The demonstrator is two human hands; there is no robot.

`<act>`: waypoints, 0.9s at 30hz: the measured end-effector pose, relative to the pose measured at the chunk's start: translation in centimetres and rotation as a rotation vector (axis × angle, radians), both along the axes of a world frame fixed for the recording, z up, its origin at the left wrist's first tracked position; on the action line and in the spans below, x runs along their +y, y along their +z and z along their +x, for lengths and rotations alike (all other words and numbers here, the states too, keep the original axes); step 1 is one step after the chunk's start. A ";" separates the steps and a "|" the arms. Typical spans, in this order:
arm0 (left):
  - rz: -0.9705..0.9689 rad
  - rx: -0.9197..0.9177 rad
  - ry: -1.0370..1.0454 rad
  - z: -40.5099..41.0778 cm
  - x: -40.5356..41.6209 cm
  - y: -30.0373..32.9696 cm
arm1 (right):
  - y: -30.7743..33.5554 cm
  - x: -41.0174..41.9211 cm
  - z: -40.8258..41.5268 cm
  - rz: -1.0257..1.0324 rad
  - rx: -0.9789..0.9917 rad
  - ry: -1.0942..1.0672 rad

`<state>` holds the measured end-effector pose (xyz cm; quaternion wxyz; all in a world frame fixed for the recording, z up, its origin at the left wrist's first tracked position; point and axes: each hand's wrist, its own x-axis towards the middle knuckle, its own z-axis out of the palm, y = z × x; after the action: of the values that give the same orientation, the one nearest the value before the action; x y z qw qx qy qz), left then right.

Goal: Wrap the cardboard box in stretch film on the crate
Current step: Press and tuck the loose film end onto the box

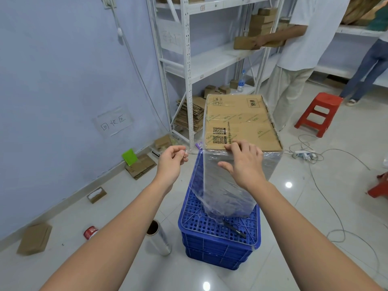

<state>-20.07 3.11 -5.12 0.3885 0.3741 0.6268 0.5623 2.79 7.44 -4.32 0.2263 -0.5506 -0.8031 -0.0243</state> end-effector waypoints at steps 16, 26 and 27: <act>-0.041 -0.051 0.000 0.7 5.8 0.4 | 0.3 0.9 1.3 -0.063 0.071 0.031; -0.055 -0.150 -0.213 1.4 9.7 -1.4 | 1.0 0.6 -0.7 -0.086 0.175 -0.108; -0.061 -0.158 -0.237 1.3 10.2 -1.7 | 1.0 0.6 -0.9 -0.079 0.194 -0.123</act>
<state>-18.79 13.26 -6.82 0.5113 0.3883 0.5626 0.5209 1.94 8.07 -3.35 0.2791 -0.6069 -0.7427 0.0469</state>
